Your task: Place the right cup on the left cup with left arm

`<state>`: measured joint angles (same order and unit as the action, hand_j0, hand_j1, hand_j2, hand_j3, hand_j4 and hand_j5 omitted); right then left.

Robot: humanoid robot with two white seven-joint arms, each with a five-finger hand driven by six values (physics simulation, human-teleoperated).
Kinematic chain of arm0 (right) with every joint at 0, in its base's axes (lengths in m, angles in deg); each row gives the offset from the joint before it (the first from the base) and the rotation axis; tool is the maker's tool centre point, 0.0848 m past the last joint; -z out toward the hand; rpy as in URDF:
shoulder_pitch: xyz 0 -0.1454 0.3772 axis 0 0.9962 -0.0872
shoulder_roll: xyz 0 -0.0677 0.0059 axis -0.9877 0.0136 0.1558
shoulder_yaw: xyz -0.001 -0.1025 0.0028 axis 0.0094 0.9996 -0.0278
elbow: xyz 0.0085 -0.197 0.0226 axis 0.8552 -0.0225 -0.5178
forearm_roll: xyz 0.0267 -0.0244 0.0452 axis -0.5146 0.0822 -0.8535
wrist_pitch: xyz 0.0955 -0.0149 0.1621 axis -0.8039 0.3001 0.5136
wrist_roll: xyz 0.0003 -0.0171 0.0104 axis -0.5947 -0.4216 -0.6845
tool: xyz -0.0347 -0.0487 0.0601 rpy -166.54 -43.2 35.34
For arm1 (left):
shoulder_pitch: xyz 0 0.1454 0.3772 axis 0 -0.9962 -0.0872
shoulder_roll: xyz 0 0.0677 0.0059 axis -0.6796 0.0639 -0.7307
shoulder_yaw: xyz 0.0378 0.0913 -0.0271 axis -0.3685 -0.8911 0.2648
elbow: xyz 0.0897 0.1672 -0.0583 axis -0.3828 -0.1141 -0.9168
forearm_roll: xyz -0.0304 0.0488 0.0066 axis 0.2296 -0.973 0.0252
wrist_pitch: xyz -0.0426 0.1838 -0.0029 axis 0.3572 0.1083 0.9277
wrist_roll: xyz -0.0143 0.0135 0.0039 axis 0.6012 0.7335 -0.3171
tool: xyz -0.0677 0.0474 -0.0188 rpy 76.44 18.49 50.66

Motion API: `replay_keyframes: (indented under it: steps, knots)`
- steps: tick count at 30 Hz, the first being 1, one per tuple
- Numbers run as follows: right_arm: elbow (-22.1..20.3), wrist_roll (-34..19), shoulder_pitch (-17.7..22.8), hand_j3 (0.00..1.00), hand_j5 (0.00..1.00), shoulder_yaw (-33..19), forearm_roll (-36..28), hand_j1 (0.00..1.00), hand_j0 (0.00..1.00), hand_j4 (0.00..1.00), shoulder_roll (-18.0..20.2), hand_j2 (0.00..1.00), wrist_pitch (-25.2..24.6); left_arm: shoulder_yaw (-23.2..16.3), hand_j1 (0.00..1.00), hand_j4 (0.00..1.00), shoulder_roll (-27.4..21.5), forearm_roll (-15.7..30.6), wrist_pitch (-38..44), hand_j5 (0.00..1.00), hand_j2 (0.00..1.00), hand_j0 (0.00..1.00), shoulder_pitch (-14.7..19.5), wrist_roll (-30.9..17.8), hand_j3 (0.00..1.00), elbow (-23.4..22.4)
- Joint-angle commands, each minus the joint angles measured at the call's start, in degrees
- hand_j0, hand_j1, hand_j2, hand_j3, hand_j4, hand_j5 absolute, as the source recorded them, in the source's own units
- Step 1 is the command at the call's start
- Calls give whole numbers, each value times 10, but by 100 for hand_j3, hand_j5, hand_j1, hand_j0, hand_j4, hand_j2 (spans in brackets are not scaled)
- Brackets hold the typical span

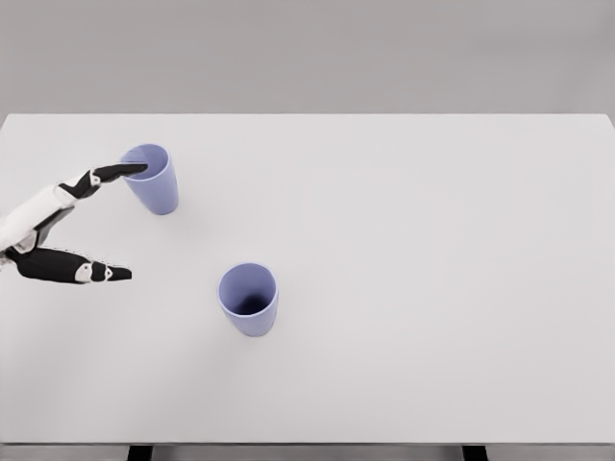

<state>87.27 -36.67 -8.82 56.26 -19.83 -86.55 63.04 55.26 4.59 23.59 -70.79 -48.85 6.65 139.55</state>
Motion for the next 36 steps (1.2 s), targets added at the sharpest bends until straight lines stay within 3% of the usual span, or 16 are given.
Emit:
replay_keyframes:
  steps: [1, 9, 22, 31, 36]
  knots:
    - [0, 0, 0, 100, 100, 0, 0, 100, 100, 100, 0, 100, 0, -29, 100, 100, -8, 31, 1, 100, 100, 100, 0, 0, 100, 1]
    - [0, 0, 0, 100, 100, 0, 0, 100, 100, 100, 0, 100, 0, -45, 100, 100, -6, 63, 1, 100, 100, 100, -47, 3, 100, 1]
    - [0, 0, 0, 100, 100, 0, 0, 100, 100, 100, 0, 100, 0, -128, 100, 100, 2, 102, 1, 100, 100, 100, -41, 3, 100, 1]
    - [0, 0, 0, 100, 100, 0, 0, 100, 100, 100, 0, 100, 0, -141, 100, 100, 70, 95, 24, 100, 100, 100, -26, 3, 100, 0]
    - [0, 0, 0, 100, 100, 0, 0, 100, 100, 100, 0, 100, 0, -146, 100, 100, 68, 39, 55, 100, 100, 100, -25, 2, 100, 0]
